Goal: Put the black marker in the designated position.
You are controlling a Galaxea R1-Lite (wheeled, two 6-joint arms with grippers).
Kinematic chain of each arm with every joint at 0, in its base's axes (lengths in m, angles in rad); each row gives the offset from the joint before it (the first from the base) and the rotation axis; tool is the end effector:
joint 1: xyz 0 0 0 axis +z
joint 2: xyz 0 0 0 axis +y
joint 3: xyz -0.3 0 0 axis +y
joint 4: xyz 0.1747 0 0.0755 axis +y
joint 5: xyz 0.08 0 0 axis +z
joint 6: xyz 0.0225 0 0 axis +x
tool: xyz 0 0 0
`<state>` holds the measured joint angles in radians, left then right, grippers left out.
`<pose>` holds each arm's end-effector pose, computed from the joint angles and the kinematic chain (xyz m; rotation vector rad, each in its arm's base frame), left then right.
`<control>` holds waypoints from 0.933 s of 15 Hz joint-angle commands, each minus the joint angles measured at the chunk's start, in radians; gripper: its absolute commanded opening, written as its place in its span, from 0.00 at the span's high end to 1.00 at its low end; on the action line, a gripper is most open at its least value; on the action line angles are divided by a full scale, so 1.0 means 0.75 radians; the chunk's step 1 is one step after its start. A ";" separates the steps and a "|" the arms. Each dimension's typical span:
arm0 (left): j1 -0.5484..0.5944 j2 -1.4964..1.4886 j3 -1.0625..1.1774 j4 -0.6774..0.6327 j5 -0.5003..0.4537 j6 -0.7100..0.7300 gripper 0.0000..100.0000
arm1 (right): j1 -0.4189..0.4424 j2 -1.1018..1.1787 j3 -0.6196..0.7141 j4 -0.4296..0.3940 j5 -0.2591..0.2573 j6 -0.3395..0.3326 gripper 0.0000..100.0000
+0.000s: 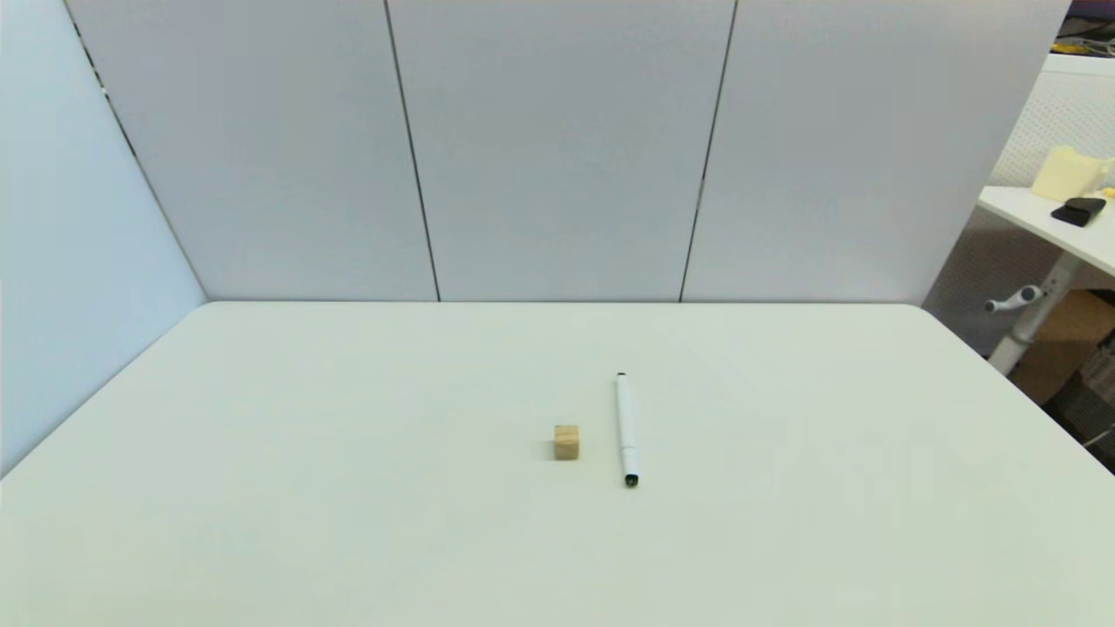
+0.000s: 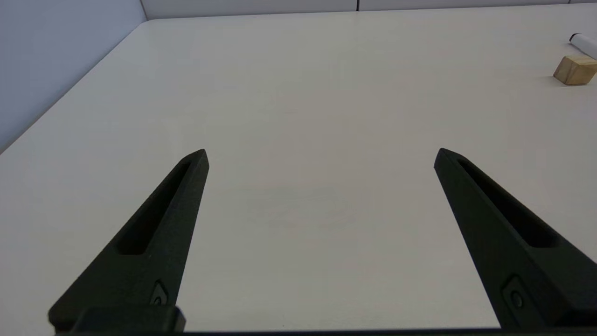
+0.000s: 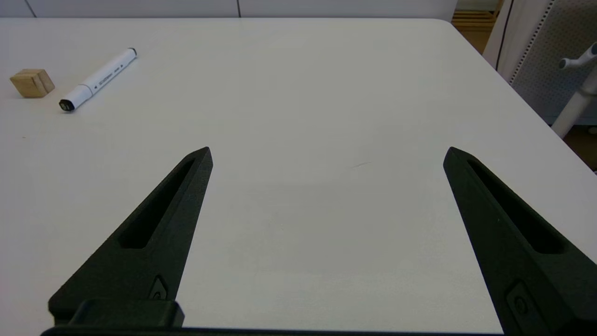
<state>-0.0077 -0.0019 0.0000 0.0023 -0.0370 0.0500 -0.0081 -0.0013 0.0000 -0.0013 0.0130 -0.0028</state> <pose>-0.0230 -0.0007 0.0752 0.0500 -0.0007 -0.0447 -0.0229 0.0005 0.0756 -0.0028 -0.0026 0.0049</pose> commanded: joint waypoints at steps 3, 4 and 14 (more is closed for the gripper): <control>0.000 0.003 0.000 -0.001 0.000 -0.001 0.00 | 0.001 0.002 0.000 0.002 0.001 0.000 0.00; 0.000 0.003 0.000 -0.001 0.000 -0.001 0.00 | 0.001 0.002 0.000 0.000 0.001 0.000 0.00; 0.000 0.003 0.000 -0.001 0.000 -0.001 0.00 | 0.001 0.002 0.000 0.000 -0.001 0.000 0.00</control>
<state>-0.0077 -0.0023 0.0000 0.0017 -0.0370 0.0494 -0.0081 -0.0013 0.0000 -0.0013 0.0143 -0.0043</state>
